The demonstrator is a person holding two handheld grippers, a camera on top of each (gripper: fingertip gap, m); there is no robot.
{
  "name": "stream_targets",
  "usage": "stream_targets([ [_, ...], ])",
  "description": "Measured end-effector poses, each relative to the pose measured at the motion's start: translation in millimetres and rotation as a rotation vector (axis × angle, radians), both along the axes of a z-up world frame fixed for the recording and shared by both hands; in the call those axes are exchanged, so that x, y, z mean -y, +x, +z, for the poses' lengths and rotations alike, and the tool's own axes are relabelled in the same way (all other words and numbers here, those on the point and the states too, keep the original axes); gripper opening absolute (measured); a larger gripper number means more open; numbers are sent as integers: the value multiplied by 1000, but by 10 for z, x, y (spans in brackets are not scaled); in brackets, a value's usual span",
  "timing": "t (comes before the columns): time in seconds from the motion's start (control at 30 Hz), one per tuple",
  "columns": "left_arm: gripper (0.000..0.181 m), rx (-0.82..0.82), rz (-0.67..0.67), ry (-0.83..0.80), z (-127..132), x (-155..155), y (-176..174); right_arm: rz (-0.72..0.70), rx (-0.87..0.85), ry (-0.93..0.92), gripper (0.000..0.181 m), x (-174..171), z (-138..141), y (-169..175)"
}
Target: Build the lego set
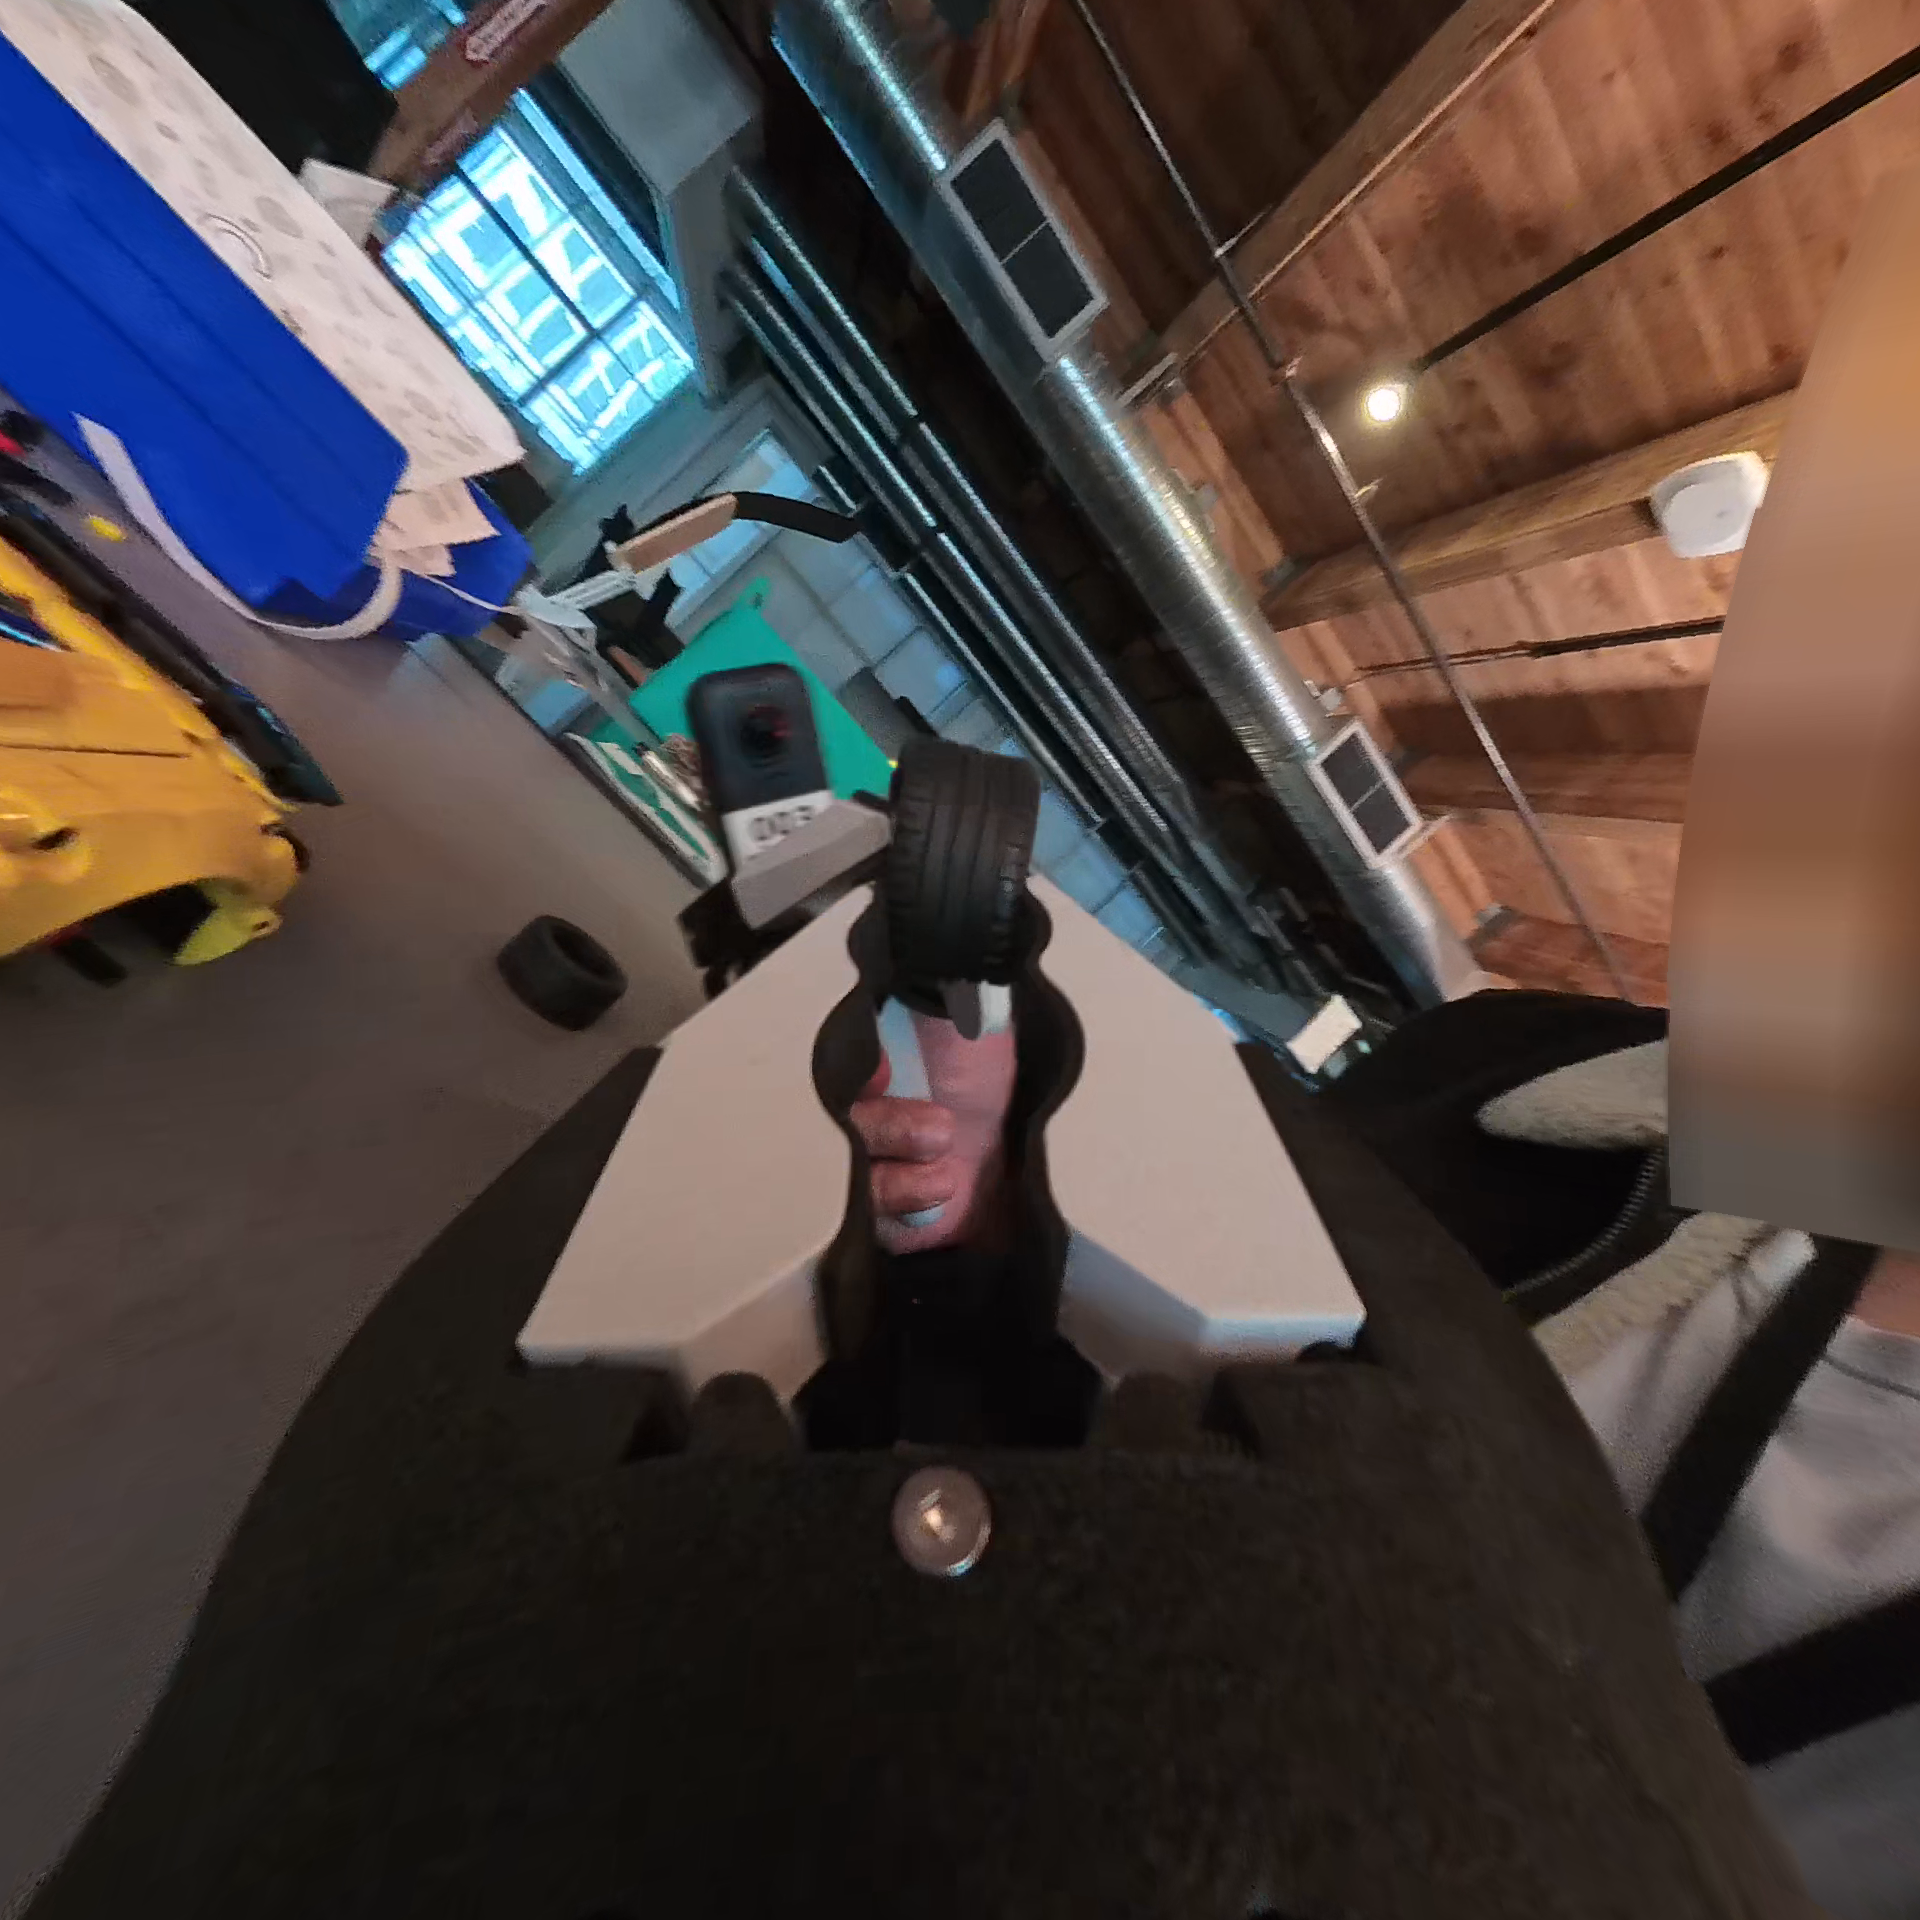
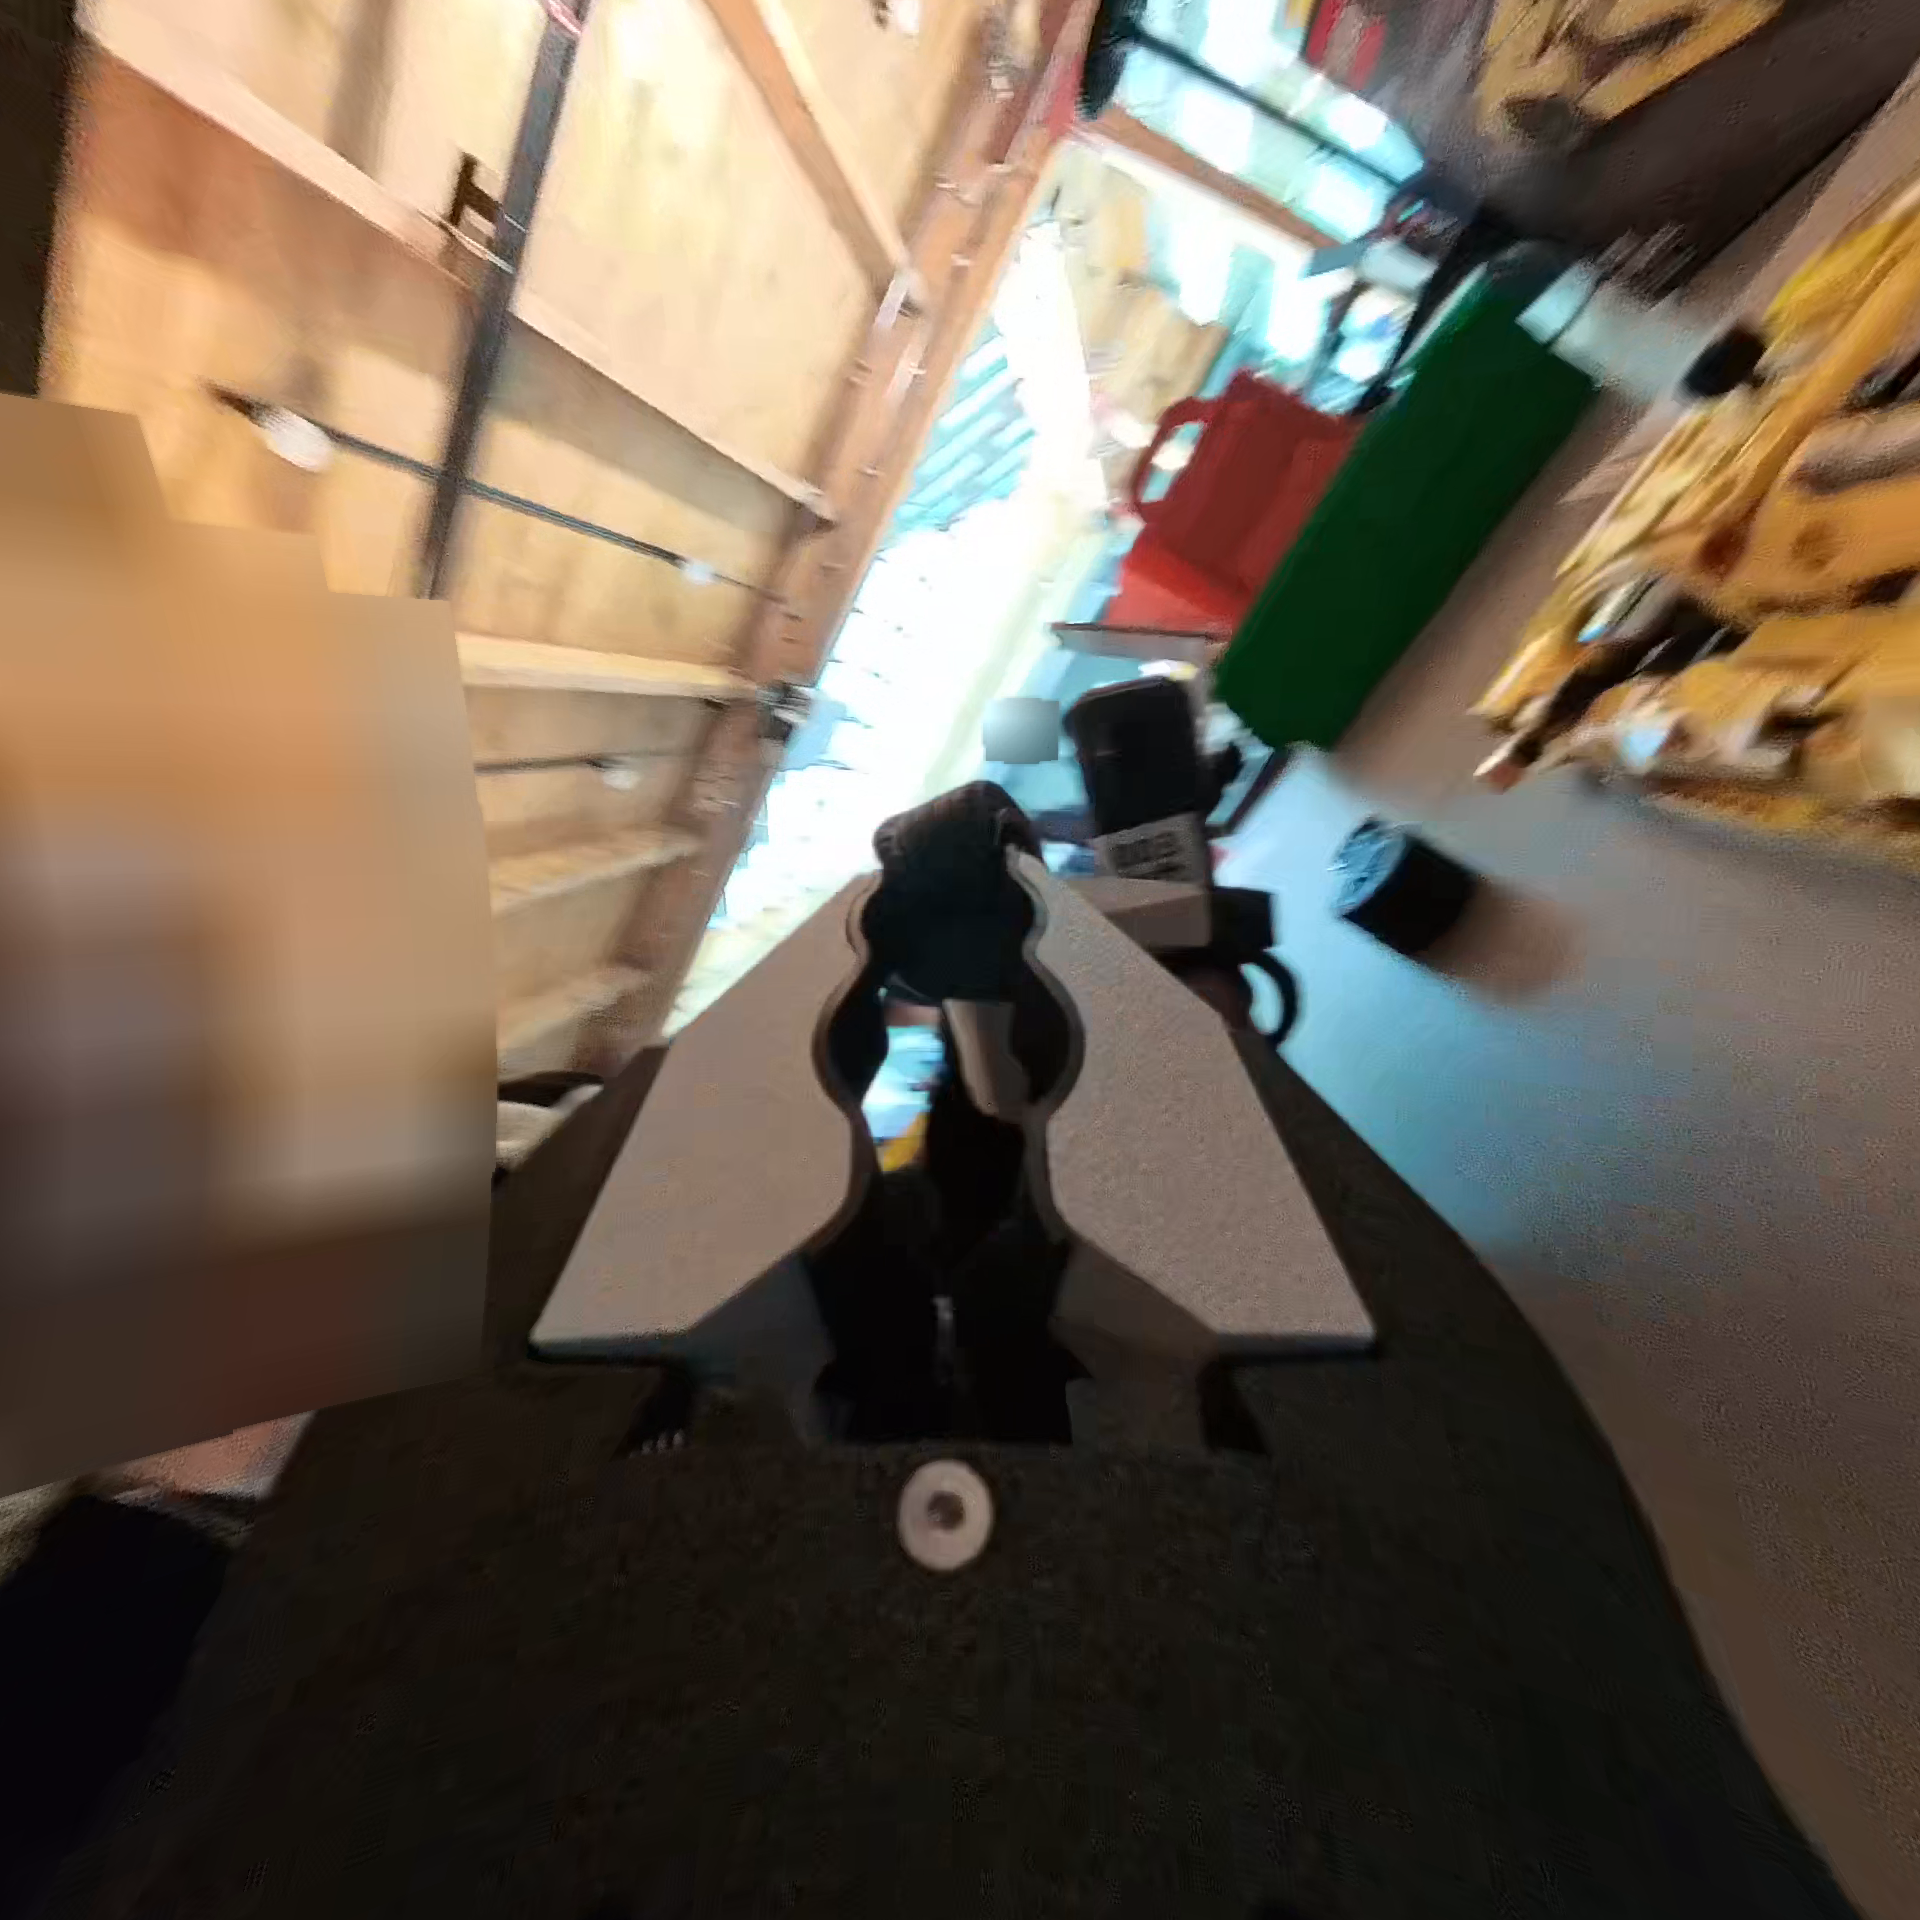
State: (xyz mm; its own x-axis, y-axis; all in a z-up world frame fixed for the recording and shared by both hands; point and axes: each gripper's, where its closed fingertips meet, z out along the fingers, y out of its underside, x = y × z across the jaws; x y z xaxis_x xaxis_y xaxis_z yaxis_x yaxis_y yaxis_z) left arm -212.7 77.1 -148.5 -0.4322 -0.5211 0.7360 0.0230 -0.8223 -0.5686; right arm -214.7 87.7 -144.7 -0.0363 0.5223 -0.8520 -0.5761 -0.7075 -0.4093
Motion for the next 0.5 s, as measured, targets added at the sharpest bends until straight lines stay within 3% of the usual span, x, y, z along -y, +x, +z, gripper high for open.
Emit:
stream_targets([
  [0.13, 22, 66, -70, -39, 86, 59, -37, 119, -216, -47, 16, 53, 103, -12],
  [0.2, 22, 55, -49, -21, 74, 60, -28, 106, -227, -61, 15, 34, 83, -4],
  [0.27, 23, 20, -21, -12, 31, 29, -13, 12, -40, 3, 15, 5, 45, 7],
  [0.4, 22, -134, 135, 163, -135, -66, 56, -212, 574, 181, 19, -86, -129, 96],
  [0.5, 22, -179, 141, 202, -194, -56, 83, -278, 814, 303, 18, -85, -161, 148],
])
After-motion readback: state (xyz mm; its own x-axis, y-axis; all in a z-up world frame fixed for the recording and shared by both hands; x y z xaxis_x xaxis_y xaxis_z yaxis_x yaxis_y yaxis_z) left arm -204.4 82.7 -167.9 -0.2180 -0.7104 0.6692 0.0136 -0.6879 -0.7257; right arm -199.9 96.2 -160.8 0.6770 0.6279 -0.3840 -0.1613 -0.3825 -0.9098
